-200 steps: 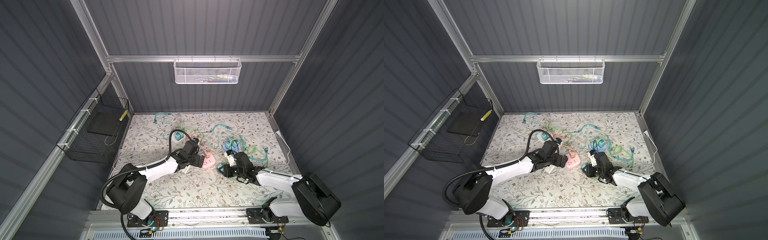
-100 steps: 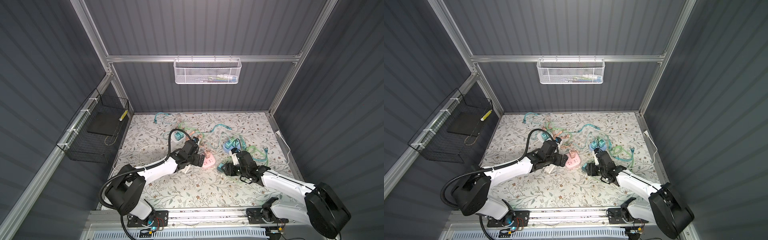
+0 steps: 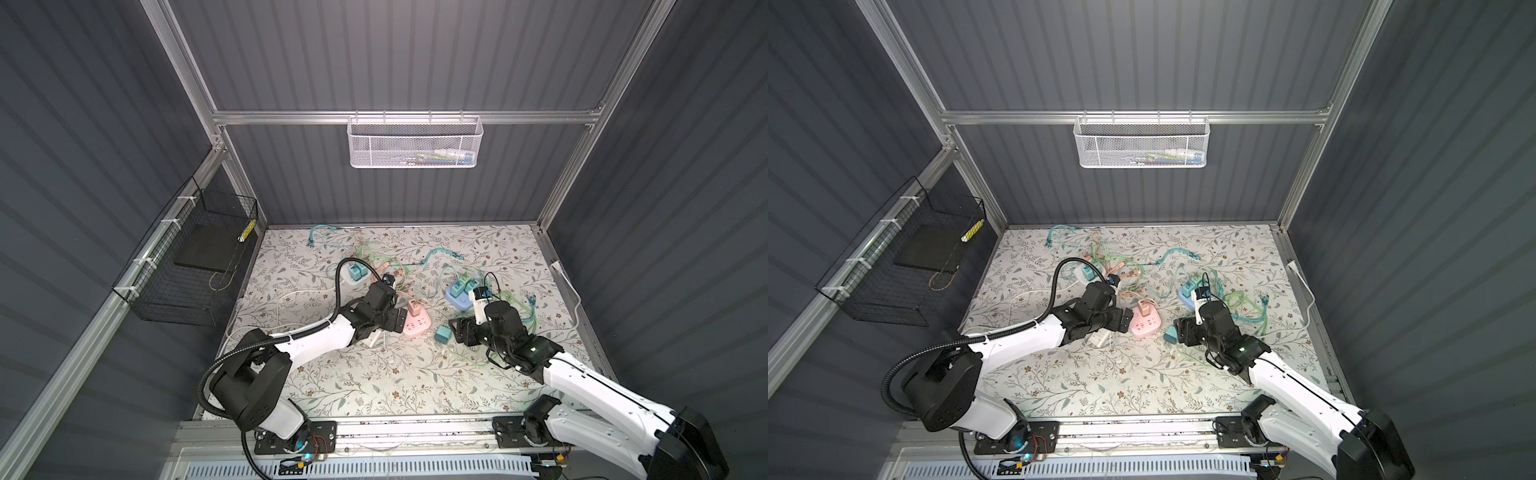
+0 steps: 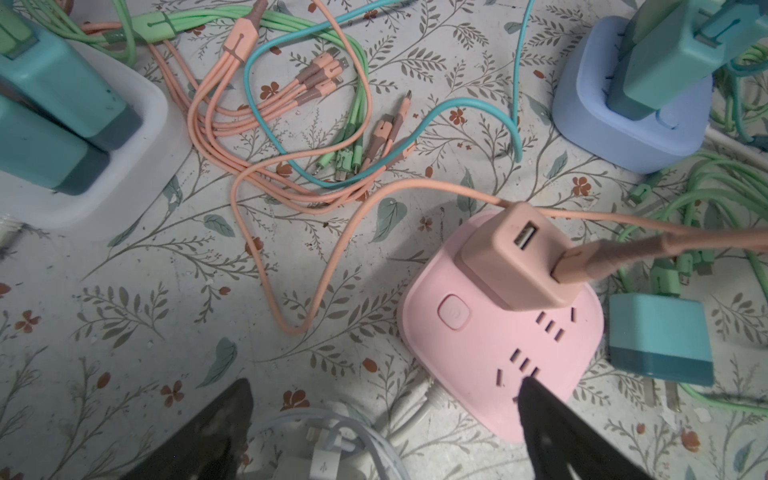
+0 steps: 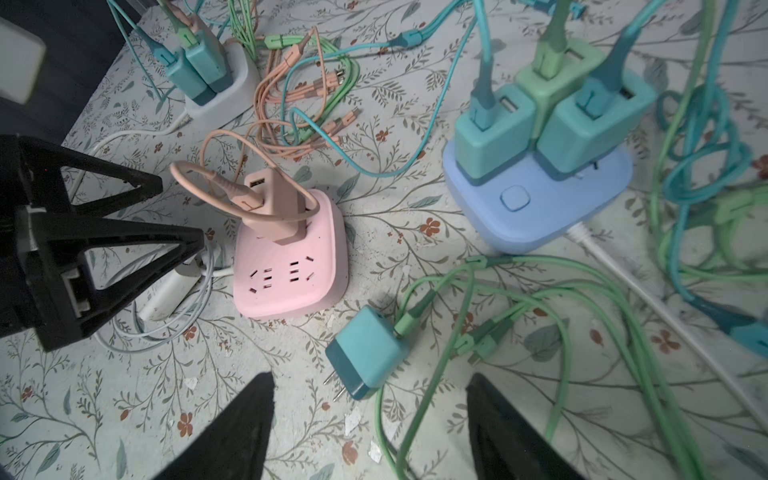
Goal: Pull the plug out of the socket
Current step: 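Lower the teal charger onto the table and open the right gripper, then move the right gripper over the pink charger on the pink strip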
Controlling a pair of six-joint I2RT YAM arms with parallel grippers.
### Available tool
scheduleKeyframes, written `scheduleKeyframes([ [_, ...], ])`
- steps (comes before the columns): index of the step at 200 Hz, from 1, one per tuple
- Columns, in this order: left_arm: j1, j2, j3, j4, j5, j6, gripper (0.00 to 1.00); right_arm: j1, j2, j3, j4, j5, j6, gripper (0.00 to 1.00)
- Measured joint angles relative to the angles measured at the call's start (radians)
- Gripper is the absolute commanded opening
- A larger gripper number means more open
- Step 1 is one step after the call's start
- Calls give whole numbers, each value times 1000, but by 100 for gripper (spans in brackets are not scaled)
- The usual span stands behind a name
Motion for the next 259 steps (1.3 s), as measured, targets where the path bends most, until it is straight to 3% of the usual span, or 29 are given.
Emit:
scheduleKeyframes([
  [41,0,0,-3,3,-6,-5,100,74,-39,0,-21,153,-5,73],
  [80,0,0,-3,2,-27,-23,100,187,7,0,18,219,-50,72],
  [165,0,0,-6,1,-85,-63,100,315,271,55,185,235,-119,70],
  [259,0,0,-35,-13,-148,-72,100,319,554,214,277,212,-168,67],
])
